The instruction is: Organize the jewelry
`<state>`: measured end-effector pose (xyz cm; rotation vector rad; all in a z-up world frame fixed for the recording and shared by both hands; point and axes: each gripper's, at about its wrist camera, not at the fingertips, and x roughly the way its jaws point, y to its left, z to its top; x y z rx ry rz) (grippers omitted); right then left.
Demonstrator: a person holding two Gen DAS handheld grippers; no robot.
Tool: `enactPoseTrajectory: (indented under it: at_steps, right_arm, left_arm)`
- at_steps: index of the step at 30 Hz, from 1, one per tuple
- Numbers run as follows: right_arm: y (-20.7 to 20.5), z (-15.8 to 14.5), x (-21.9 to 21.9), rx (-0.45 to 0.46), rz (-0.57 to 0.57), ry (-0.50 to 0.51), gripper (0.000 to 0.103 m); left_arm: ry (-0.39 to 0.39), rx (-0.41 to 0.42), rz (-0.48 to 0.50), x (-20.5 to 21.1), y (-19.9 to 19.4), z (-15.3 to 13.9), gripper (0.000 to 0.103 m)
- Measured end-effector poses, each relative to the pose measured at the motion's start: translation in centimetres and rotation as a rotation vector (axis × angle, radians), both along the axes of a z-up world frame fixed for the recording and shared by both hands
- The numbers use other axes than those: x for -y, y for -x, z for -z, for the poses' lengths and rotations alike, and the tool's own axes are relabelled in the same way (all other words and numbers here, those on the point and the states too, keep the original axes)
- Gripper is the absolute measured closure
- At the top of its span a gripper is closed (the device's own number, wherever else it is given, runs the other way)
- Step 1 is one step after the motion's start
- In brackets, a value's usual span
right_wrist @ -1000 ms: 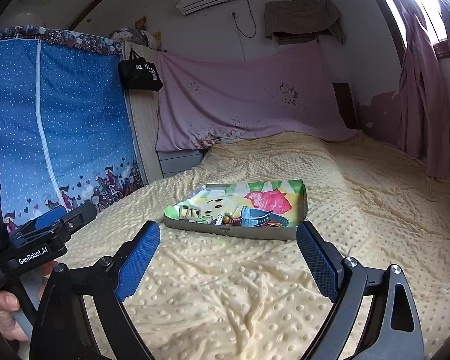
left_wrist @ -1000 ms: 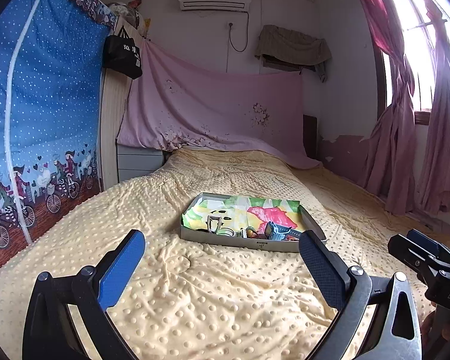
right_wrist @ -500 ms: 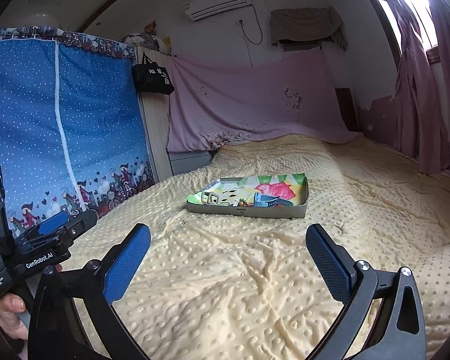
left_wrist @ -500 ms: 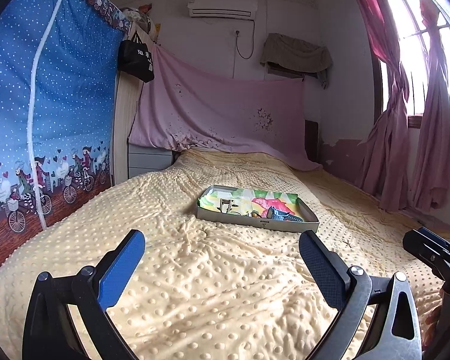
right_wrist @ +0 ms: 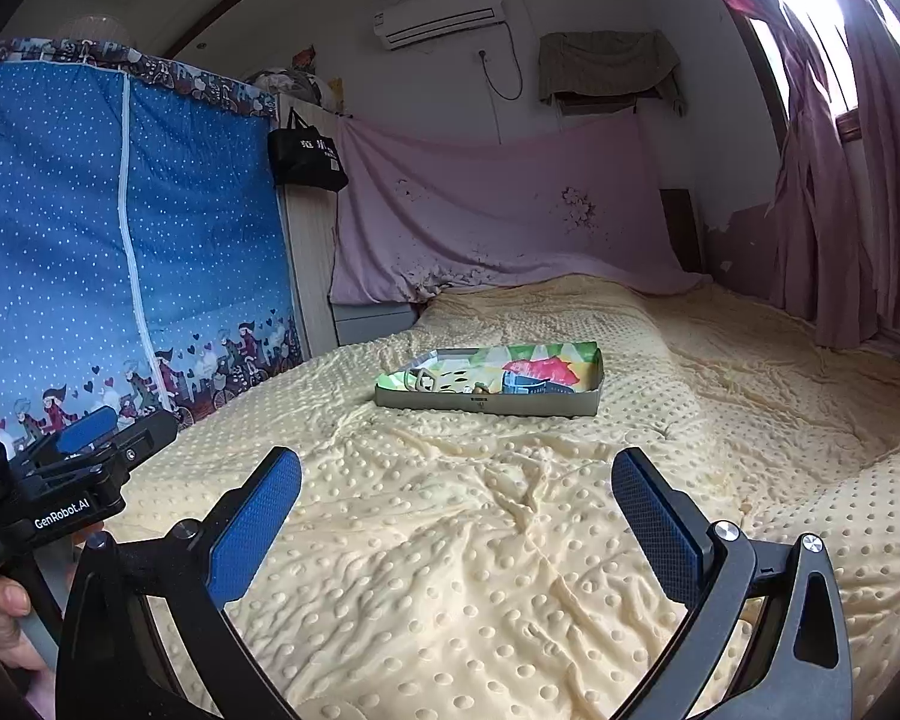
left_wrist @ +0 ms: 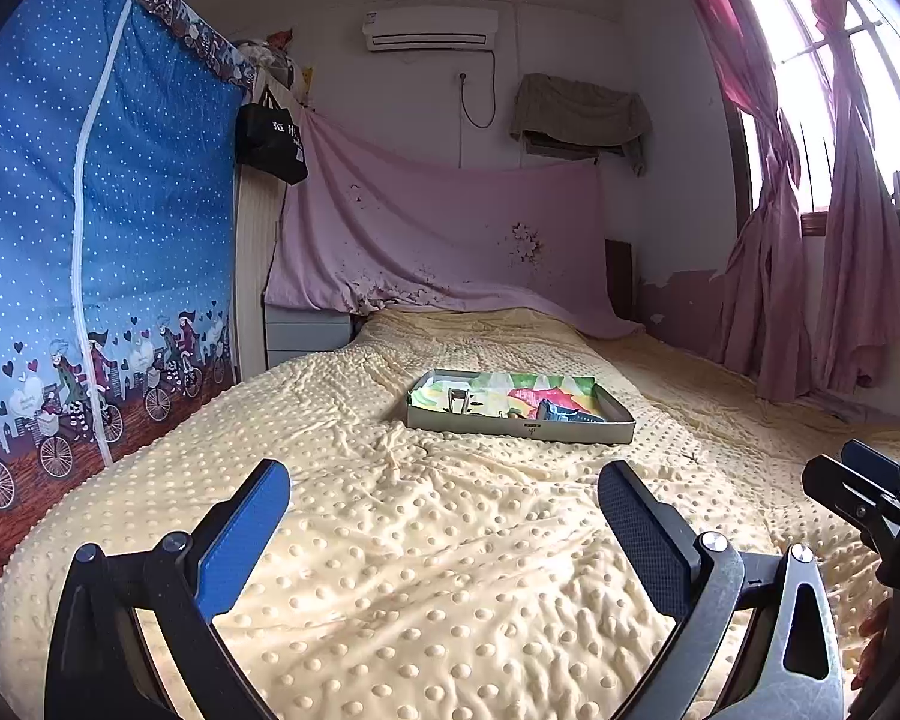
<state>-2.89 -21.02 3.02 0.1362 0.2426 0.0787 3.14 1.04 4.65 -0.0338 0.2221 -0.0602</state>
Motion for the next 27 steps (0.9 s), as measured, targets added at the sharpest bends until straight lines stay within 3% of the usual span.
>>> enactPoseTrajectory:
  at_steps: [14,27]
  right_arm:
    - [-0.1,1.4,-0.3,-0.017,0.004,0.009,0.001]
    - [-0.8,2.1,0.0,-0.032,0.017,0.005,0.001]
  left_arm:
    - [0.019,-0.027,-0.019,-0.7,0.0,2.7,0.000]
    - [0.017,-0.036,-0.022,-0.8,-0.2,3.0,0.000]
